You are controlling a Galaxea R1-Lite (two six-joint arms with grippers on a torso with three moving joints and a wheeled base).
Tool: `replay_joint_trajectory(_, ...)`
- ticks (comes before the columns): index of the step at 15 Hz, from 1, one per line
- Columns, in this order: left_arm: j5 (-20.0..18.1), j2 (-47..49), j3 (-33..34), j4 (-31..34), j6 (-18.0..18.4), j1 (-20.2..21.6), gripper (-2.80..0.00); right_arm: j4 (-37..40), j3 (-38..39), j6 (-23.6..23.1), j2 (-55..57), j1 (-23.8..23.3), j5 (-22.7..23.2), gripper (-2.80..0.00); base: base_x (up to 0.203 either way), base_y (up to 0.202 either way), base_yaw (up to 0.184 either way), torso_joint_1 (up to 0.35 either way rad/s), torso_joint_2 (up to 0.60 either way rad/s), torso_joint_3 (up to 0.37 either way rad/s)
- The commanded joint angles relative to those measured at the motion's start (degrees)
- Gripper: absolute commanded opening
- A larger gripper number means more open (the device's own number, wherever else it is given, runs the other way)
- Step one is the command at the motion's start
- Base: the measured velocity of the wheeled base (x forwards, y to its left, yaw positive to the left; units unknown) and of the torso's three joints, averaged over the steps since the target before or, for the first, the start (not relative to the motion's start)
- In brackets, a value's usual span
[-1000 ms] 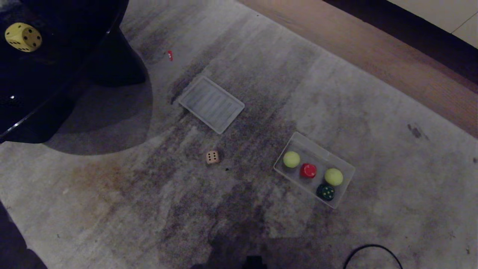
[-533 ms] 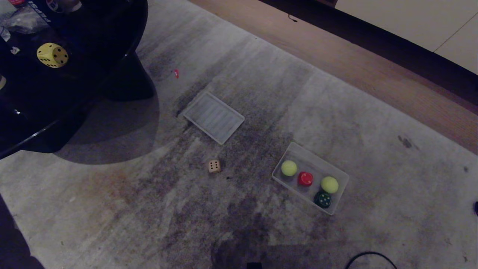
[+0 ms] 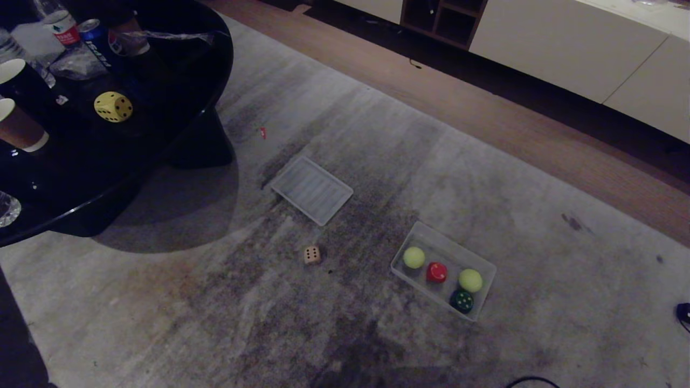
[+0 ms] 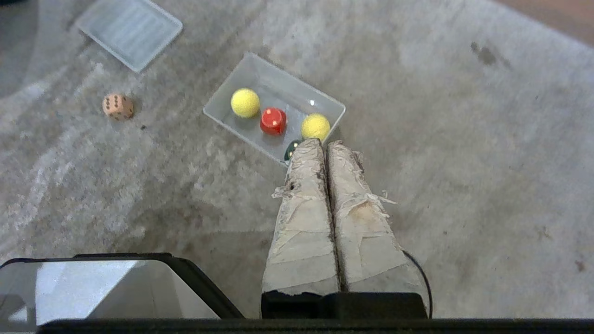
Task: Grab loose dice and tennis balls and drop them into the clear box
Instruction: Pick up toys out of the box
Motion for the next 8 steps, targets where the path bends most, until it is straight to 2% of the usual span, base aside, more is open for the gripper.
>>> replay_joint_trajectory(1, 0.04, 0.06, 0.09, 0.01, 0.03, 0.0, -2.8, 0.02, 0.0, 0.11, 0.1, 0.04, 0.01, -2.8, 0.0, 0.0, 0.0, 0.0, 0.0, 0.2)
replay_joint_trajectory(8, 0.04, 0.06, 0.09, -0.08, -0.06, 0.0, -2.8, 0.02, 0.0, 0.11, 0.1, 0.04, 0.01, -2.8, 0.0, 0.0, 0.0, 0.003, 0.0, 0.202)
